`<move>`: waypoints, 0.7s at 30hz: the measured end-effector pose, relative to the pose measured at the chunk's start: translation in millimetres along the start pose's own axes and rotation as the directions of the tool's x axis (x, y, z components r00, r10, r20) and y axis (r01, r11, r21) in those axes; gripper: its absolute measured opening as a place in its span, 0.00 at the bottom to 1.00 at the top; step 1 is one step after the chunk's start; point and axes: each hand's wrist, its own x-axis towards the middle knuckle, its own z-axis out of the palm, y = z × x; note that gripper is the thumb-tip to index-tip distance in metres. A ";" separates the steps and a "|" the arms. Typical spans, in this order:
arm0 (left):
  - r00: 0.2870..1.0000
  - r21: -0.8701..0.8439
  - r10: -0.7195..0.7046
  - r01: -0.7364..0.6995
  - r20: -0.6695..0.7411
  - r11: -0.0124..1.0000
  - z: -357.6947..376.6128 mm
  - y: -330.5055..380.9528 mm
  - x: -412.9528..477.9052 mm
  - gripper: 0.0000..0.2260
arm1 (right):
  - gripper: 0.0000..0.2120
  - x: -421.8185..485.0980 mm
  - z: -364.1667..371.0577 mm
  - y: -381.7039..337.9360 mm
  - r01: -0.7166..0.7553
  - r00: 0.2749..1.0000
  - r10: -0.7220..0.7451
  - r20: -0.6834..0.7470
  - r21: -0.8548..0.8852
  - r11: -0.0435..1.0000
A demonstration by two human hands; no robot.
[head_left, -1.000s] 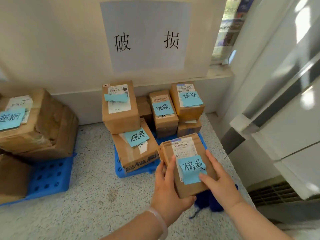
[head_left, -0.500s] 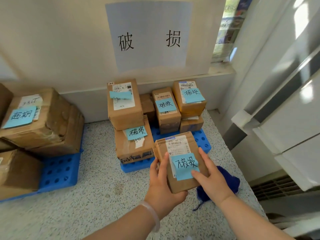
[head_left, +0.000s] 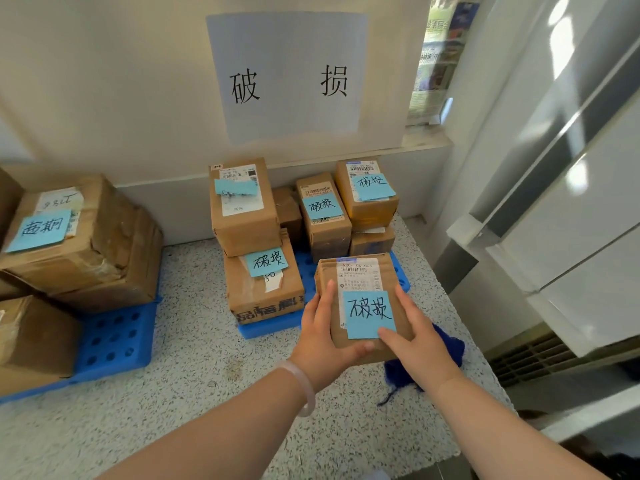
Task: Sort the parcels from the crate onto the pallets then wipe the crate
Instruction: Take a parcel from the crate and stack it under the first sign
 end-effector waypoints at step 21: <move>0.917 -0.089 -0.317 0.305 -0.242 0.948 14.0 -42.8 57.0 0.39 | 0.53 100.8 33.8 17.1 0.087 0.937 0.015 0.348 -0.276 0.957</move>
